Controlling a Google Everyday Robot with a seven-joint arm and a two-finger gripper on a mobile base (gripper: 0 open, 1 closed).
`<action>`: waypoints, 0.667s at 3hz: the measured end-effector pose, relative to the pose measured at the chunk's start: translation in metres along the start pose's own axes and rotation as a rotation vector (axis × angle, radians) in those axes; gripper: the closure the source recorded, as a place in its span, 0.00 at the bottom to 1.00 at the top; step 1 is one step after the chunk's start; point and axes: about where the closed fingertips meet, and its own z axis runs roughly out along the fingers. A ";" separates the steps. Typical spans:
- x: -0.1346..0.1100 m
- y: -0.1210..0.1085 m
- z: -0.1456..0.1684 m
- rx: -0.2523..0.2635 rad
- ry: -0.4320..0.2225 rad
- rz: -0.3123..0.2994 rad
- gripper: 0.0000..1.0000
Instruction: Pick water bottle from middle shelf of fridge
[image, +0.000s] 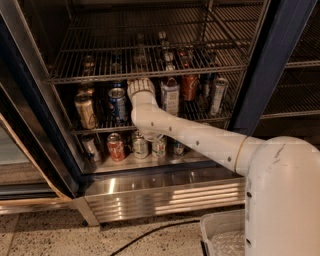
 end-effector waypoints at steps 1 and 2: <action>0.000 -0.001 0.000 0.002 0.000 0.000 0.86; 0.001 -0.007 0.001 0.018 0.004 -0.002 0.88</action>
Offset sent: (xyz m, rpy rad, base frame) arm 0.0035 -0.0151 0.0016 0.0008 -0.0023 -0.0382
